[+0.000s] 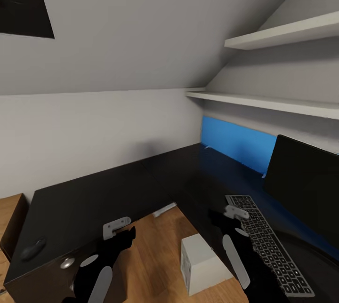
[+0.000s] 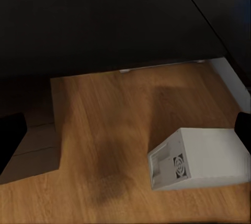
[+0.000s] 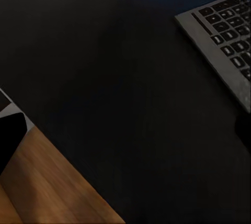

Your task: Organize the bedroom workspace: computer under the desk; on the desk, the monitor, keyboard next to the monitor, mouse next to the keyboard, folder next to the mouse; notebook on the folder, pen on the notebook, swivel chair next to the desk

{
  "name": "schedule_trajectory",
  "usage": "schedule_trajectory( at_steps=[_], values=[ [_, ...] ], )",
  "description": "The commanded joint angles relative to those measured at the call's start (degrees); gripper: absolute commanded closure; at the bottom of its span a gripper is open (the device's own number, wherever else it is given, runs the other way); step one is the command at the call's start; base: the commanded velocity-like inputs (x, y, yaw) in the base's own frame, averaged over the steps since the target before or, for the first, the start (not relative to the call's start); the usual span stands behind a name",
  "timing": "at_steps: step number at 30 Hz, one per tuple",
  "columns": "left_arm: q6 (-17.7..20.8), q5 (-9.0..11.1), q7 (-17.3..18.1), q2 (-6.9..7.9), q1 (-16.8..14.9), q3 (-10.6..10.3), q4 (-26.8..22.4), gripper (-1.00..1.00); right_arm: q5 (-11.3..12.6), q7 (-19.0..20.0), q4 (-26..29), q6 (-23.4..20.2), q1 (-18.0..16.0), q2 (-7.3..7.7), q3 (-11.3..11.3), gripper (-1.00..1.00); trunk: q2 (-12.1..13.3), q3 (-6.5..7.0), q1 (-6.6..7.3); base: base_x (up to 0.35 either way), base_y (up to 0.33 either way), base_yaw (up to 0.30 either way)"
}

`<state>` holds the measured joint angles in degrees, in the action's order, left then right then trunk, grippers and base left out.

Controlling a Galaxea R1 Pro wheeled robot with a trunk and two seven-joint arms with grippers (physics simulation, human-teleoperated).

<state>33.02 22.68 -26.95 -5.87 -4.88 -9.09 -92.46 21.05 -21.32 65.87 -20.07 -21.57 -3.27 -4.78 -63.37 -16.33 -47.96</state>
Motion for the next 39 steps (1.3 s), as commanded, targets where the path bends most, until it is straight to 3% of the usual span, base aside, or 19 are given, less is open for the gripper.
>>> schedule_trajectory(
  at_steps=[1,22,39],
  values=[
    [0.1,0.6,-0.6,0.0,0.0,0.0,-0.1,-1.0,0.5,-0.5,0.0,-0.1,-0.1,0.01,-0.1,-1.0,-0.1,-0.07,-0.01,0.0,0.0,-0.231],
    [0.2,0.6,-0.5,-0.01,0.0,0.0,-0.1,-1.0,0.5,-0.5,-0.5,-0.1,-0.1,-0.25,-0.2,-1.0,-0.1,-0.07,-0.01,-0.001,0.0,-0.018],
    [0.3,0.7,-0.5,-0.01,0.0,0.0,0.0,-1.0,0.5,-0.4,-0.5,-0.1,-0.1,-0.09,-0.2,-1.0,-0.1,-0.07,-0.01,-0.208,0.0,0.0]
  ],
)
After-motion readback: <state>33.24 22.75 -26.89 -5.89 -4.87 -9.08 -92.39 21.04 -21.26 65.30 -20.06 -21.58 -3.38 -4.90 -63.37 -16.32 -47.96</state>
